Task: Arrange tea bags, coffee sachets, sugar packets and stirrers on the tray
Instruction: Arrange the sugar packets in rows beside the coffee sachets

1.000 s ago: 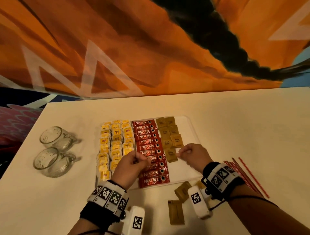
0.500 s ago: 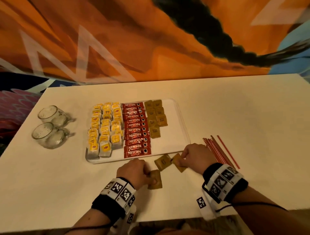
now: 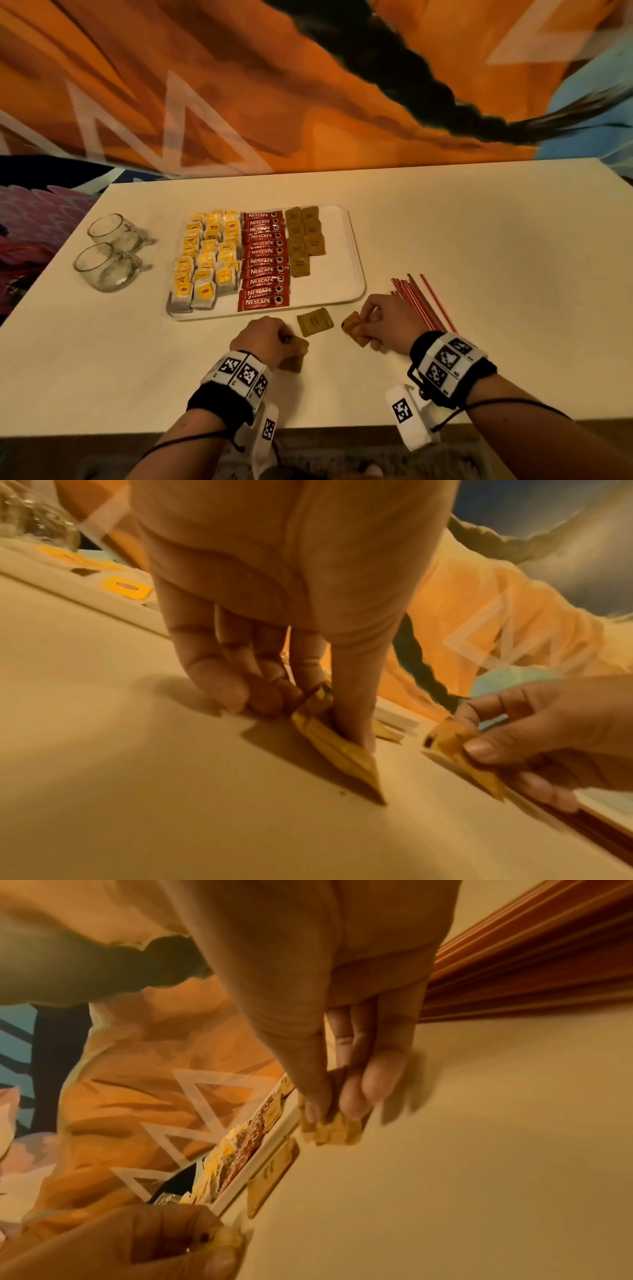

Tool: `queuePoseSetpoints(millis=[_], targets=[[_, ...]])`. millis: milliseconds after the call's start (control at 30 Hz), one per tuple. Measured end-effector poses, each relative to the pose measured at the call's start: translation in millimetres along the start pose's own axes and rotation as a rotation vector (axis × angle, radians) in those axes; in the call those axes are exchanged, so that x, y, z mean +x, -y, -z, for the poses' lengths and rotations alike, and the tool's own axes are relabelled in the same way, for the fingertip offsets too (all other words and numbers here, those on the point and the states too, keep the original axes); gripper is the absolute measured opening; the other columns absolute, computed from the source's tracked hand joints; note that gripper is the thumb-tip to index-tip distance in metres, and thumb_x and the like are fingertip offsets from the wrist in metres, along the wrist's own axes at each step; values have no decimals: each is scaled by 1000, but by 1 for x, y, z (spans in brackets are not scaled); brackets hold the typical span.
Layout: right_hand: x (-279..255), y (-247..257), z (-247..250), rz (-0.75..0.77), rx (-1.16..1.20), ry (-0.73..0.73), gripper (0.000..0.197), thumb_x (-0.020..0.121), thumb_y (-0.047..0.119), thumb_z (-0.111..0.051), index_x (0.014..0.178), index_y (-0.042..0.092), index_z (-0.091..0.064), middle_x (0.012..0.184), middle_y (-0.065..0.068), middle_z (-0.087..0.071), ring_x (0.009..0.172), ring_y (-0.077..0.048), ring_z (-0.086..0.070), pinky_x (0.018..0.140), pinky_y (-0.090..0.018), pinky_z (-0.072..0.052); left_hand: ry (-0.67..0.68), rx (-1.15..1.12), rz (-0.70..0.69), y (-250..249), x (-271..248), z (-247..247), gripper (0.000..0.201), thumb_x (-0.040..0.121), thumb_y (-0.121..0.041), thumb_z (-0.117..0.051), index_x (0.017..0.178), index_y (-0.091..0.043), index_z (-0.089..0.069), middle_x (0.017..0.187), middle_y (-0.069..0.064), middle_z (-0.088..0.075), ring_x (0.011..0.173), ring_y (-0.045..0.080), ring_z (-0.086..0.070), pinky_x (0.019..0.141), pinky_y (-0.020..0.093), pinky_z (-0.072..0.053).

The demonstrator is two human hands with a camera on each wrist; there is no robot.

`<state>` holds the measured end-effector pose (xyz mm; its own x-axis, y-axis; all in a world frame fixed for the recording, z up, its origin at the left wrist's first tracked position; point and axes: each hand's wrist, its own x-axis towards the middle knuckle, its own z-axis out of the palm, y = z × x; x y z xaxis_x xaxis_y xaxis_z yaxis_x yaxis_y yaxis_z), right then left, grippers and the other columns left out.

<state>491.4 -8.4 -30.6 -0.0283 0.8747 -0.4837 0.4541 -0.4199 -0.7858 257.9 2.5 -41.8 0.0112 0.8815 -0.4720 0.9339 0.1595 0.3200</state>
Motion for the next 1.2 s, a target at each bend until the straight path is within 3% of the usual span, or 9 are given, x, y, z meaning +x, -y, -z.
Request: queuePoseSetpoints(millis=[133, 267, 467, 600, 700, 867, 967, 1067, 1200], targets=[[-5, -9, 11, 45, 49, -4, 21, 76, -6, -72, 89, 6, -60, 61, -9, -64, 56, -21, -59, 54, -32, -47, -99, -205, -131, -2, -6, -2, 29, 68, -48, -79, 82, -26, -67, 93, -6, -62, 88, 14, -58, 76, 29, -47], [-11, -11, 16, 81, 13, 6, 23, 75, 3, -77, 94, 10, -67, 87, -21, -71, 59, -14, -62, 56, -28, -52, -205, -322, -274, -22, 1, -7, 21, 72, -32, -79, 74, -24, -60, 104, -3, -54, 96, 15, -52, 84, 27, -41], [-21, -6, 28, 207, 47, 20, 22, 81, 3, -73, 96, 14, -62, 80, -25, -68, 61, -21, -65, 56, -27, -56, -195, -135, -156, -38, 10, -20, 26, 77, -35, -74, 92, -22, -57, 105, 1, -57, 93, 17, -55, 83, 31, -48], [-24, -1, 29, 213, 179, 120, 11, 85, 1, -68, 96, 6, -68, 75, -16, -67, 61, -15, -65, 62, -27, -58, -74, -286, -67, -36, 10, -18, 41, 70, -27, -81, 101, -22, -54, 100, -1, -62, 92, 17, -60, 82, 33, -53], [-23, 4, 29, 208, 181, 167, 21, 82, 0, -70, 103, 5, -71, 87, -9, -71, 73, -12, -68, 67, -22, -58, -18, -352, -42, -34, 4, -16, 39, 74, -22, -79, 105, -16, -57, 97, -2, -64, 84, 13, -61, 67, 22, -51], [-16, 12, 25, 259, 72, 153, 26, 81, 0, -71, 105, 10, -73, 88, 0, -73, 76, -6, -68, 71, -14, -54, -89, -217, -106, -23, -7, -12, 20, 79, -34, -72, 86, -18, -63, 88, 1, -63, 83, 16, -55, 69, 25, -40], [-8, 20, 19, 251, 115, 65, 14, 87, 17, -69, 98, 11, -75, 87, -4, -74, 72, -9, -65, 68, -21, -56, -82, -538, -119, -12, -8, -5, 13, 77, -26, -77, 83, -19, -68, 85, 1, -70, 81, 17, -65, 71, 27, -52], [0, 31, 14, 231, 120, 46, 15, 86, 24, -70, 96, 14, -76, 93, -3, -74, 77, -11, -63, 66, -23, -55, 11, -947, -110, -10, -13, 9, 16, 81, -6, -72, 96, -8, -68, 86, 10, -71, 79, 27, -72, 74, 44, -59], [5, 50, 5, 213, 181, 114, 15, 89, 22, -66, 96, 11, -74, 75, 1, -69, 65, -7, -60, 62, -21, -52, 44, -1110, -125, -9, -13, 27, 20, 81, 1, -69, 99, -7, -66, 80, 6, -71, 66, 17, -71, 56, 30, -56]])
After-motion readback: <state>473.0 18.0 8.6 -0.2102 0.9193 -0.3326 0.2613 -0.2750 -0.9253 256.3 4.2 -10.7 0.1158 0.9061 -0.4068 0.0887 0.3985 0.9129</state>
